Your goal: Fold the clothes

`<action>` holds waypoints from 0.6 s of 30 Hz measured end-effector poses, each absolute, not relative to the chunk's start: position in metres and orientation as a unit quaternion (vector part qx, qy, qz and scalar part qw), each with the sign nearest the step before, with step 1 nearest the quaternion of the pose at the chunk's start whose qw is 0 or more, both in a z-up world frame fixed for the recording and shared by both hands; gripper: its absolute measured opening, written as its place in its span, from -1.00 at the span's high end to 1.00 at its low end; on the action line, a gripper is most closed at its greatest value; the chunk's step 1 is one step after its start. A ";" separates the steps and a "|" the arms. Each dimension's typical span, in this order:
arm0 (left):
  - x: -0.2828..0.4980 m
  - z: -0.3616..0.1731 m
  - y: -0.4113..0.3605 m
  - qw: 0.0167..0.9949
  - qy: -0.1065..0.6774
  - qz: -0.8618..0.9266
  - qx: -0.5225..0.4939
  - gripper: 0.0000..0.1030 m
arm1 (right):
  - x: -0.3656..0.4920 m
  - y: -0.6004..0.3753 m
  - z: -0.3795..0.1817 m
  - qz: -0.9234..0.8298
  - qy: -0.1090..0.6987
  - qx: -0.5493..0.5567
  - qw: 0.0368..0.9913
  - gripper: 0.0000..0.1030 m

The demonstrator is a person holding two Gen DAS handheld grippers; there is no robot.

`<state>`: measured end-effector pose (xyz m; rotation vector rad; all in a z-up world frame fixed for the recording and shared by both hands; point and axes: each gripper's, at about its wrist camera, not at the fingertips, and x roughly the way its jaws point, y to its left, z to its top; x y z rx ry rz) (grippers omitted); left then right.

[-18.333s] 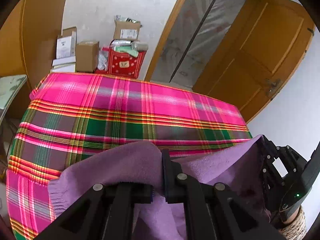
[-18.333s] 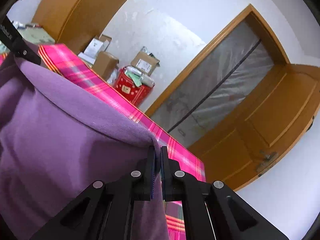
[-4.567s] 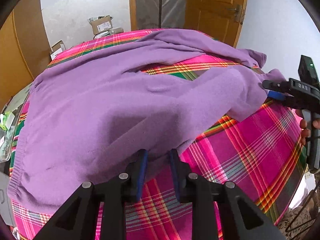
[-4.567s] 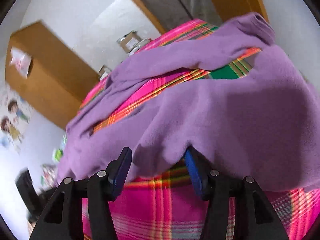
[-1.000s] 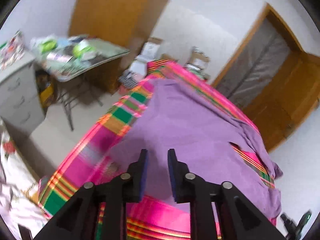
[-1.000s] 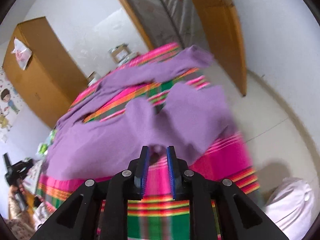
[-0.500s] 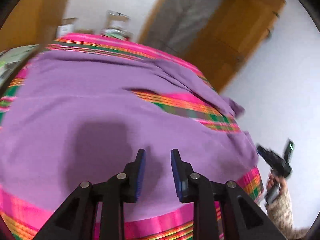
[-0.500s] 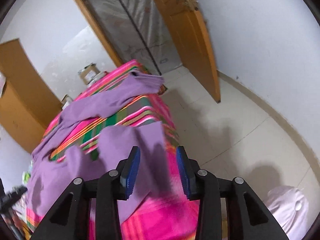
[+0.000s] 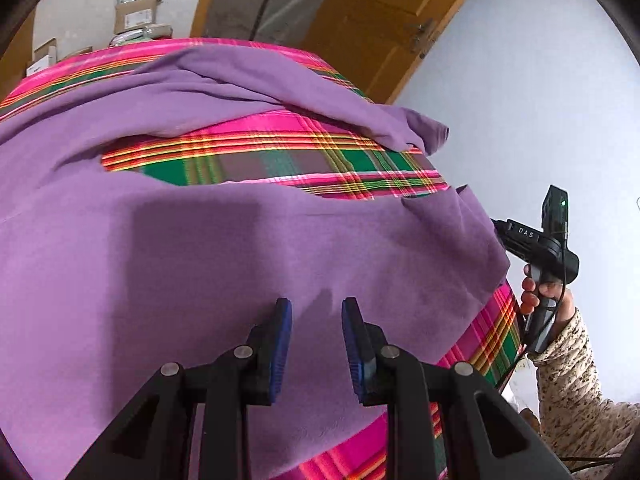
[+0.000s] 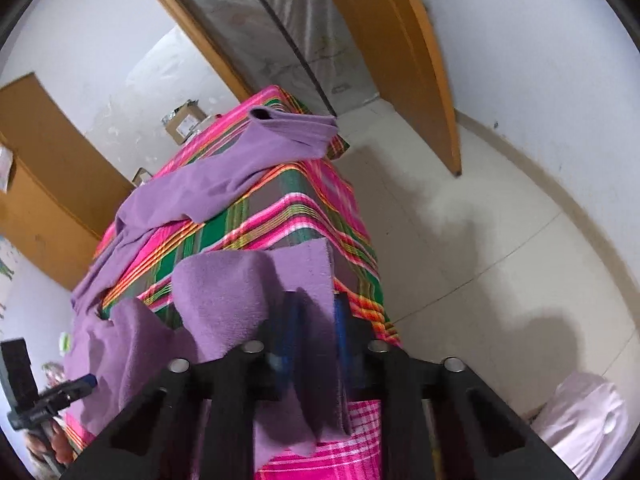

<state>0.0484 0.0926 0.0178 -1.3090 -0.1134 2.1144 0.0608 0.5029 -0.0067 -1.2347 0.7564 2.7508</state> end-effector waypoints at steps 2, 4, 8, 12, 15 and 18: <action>0.046 0.016 0.096 0.321 -0.044 0.803 -0.500 0.48 | 0.062 0.505 -0.002 0.888 0.239 -0.392 0.027 0.84; 0.043 0.015 0.098 0.323 -0.044 0.801 -0.502 0.48 | 0.064 0.510 0.002 0.891 0.237 -0.385 0.038 0.86; 0.042 0.015 0.098 0.325 -0.038 0.799 -0.504 0.48 | 0.068 0.524 0.011 0.895 0.239 -0.370 0.066 0.87; 0.040 0.014 0.099 0.327 -0.037 0.797 -0.507 0.48 | 0.073 0.542 0.017 0.896 0.241 -0.362 0.094 0.87; 0.039 0.013 0.100 0.328 -0.037 0.796 -0.508 0.48 | 0.077 0.554 0.017 0.894 0.242 -0.359 0.119 0.87; 0.039 0.014 0.101 0.329 -0.034 0.796 -0.507 0.48 | 0.084 0.567 0.018 0.892 0.245 -0.352 0.140 0.88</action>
